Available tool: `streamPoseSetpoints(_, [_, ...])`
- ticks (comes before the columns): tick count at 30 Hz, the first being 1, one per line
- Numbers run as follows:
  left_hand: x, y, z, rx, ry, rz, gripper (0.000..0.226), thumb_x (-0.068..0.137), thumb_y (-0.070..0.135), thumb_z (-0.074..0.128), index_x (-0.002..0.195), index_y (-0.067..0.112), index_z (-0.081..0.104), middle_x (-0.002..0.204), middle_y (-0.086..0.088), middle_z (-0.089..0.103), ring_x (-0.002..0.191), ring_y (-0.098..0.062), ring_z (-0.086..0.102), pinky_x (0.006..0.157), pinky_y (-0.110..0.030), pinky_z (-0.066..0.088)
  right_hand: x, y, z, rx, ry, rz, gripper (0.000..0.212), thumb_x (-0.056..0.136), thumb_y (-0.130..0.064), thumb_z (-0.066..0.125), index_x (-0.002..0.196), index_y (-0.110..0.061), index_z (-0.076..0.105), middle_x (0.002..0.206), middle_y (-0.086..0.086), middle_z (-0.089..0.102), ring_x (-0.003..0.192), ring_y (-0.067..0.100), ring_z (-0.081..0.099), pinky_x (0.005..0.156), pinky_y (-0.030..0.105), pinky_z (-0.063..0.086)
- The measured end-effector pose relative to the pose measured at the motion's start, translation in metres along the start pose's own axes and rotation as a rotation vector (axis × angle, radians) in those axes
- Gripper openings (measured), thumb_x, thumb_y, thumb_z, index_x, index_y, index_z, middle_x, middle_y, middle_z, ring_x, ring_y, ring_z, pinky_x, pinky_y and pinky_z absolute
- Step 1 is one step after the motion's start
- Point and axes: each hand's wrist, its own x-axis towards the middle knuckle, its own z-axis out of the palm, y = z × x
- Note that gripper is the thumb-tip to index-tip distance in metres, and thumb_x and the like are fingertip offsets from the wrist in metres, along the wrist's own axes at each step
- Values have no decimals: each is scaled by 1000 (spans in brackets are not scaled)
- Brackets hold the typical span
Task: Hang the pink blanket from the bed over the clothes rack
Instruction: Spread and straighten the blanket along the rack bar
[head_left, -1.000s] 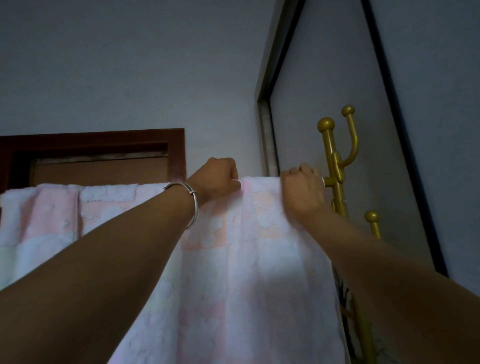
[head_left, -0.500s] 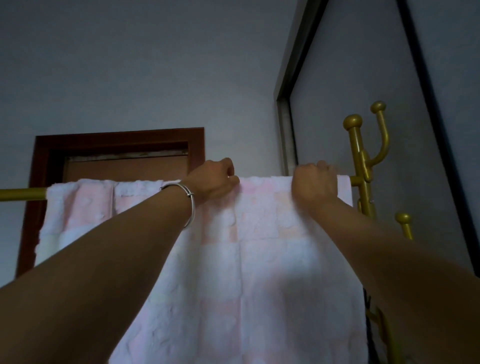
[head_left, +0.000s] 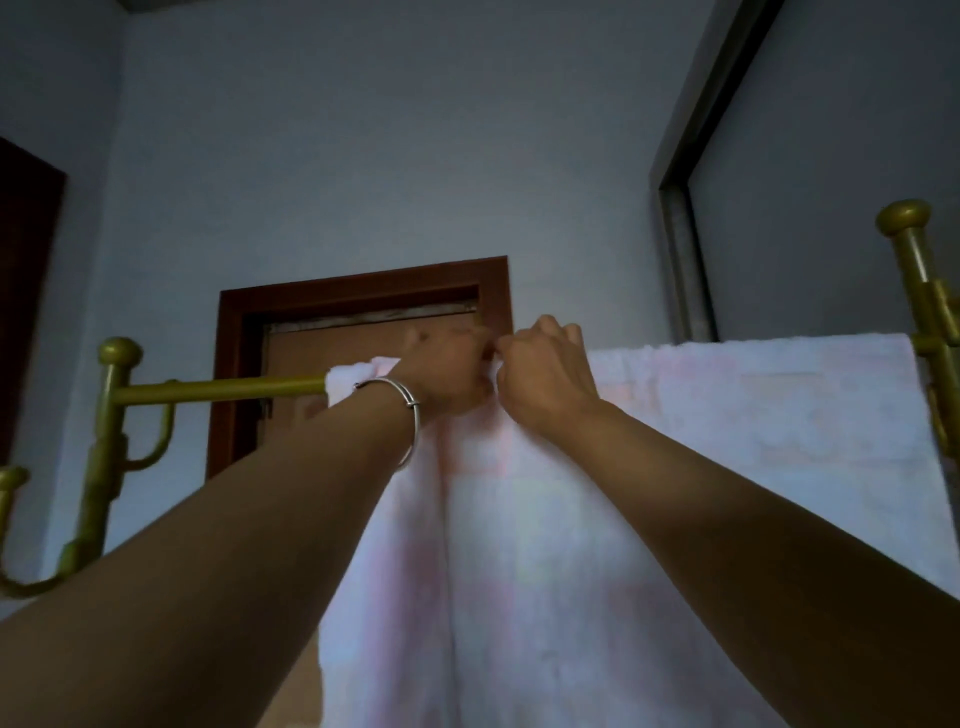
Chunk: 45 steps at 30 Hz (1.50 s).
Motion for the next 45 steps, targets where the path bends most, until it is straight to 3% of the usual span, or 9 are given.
streamPoseSetpoints(8, [-19,-75,-11,-7,-11,0,37,82,24,54,119,19,53,131,-5,49,126,-24,37,100,-41,31,17,-61,22,47,-14,115,28,88,-11,43,100,-11,67,106,9,68,112,27,45,94,36,31])
streamPoseSetpoints(13, [-28,-95,-16,-52,49,-76,47,86,41,56,119,8,52,125,-14,49,109,-33,53,84,-38,45,22,-82,34,32,6,185,31,87,-8,42,103,-13,68,102,9,70,108,27,49,93,38,31])
streamPoseSetpoints(20, [-37,-105,-25,45,35,-116,36,89,26,54,119,6,54,124,-16,59,107,-33,60,75,-35,46,23,-83,46,9,57,225,29,90,-16,40,105,-16,65,102,8,70,101,26,54,93,38,33])
streamPoseSetpoints(26, [-42,-97,-26,-105,95,121,24,88,7,50,110,5,58,119,-16,52,101,-33,57,71,-33,42,23,-80,43,78,1,247,31,95,-22,35,106,-17,64,108,5,67,108,26,49,93,39,29])
streamPoseSetpoints(28, [-41,-89,-20,-111,115,185,23,86,17,55,106,6,59,114,-14,55,100,-31,57,71,-32,42,23,-79,40,120,-12,251,31,96,-26,35,103,-18,65,108,5,68,110,26,48,92,39,28])
streamPoseSetpoints(32, [-38,-74,2,37,144,114,61,71,50,68,112,9,48,115,-9,53,106,-27,49,87,-34,39,25,-73,36,181,-56,249,33,96,-25,36,103,-22,68,109,4,70,109,26,50,98,41,32])
streamPoseSetpoints(36, [-37,-69,12,135,290,103,26,87,12,46,112,9,45,118,-12,52,107,-29,49,86,-35,40,26,-67,34,206,-83,233,33,98,-22,36,115,-23,64,117,4,68,116,26,49,103,40,31])
streamPoseSetpoints(40, [-33,-77,-6,-24,234,118,20,86,5,45,106,10,44,111,-15,57,94,-37,60,61,-35,34,26,-66,38,179,-54,226,29,97,-21,37,114,-21,61,113,7,68,114,26,48,95,36,28])
streamPoseSetpoints(45, [-23,-134,-38,-493,250,-267,22,80,-2,50,75,15,63,97,-17,72,94,-33,65,79,-32,53,25,-74,43,55,29,229,31,93,-11,38,111,-19,62,102,7,69,103,25,51,88,35,28])
